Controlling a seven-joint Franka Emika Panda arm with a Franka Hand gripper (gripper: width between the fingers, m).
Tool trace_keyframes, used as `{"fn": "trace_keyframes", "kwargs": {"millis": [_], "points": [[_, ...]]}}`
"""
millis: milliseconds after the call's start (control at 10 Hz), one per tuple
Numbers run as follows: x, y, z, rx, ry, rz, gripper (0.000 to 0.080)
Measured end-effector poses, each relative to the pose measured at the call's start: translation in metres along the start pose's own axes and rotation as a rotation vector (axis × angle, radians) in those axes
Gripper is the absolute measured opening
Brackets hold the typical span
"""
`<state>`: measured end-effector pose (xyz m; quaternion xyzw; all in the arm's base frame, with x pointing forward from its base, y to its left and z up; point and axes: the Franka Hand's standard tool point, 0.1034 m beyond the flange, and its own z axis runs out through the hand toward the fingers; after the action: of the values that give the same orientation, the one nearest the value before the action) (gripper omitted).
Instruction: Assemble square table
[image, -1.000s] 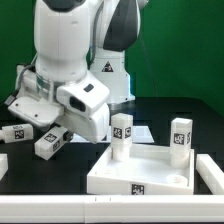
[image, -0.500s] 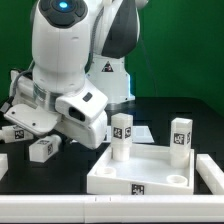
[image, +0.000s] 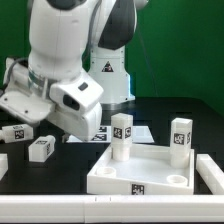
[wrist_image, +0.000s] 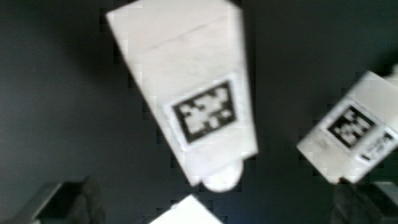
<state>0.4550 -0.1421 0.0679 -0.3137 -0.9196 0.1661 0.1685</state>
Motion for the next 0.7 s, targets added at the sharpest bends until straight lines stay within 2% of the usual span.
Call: {"fn": "trace_keyframes", "kwargs": {"millis": [400, 500, 700], "points": [[0.0, 0.0, 0.003, 0.001, 0.003, 0.27, 0.0649], [-0.004, -0.001, 0.0, 0.0, 0.0, 0.357, 0.0649], [-0.028, -0.007, -0.015, -0.027, -0.03, 0.629, 0.0649]]}}
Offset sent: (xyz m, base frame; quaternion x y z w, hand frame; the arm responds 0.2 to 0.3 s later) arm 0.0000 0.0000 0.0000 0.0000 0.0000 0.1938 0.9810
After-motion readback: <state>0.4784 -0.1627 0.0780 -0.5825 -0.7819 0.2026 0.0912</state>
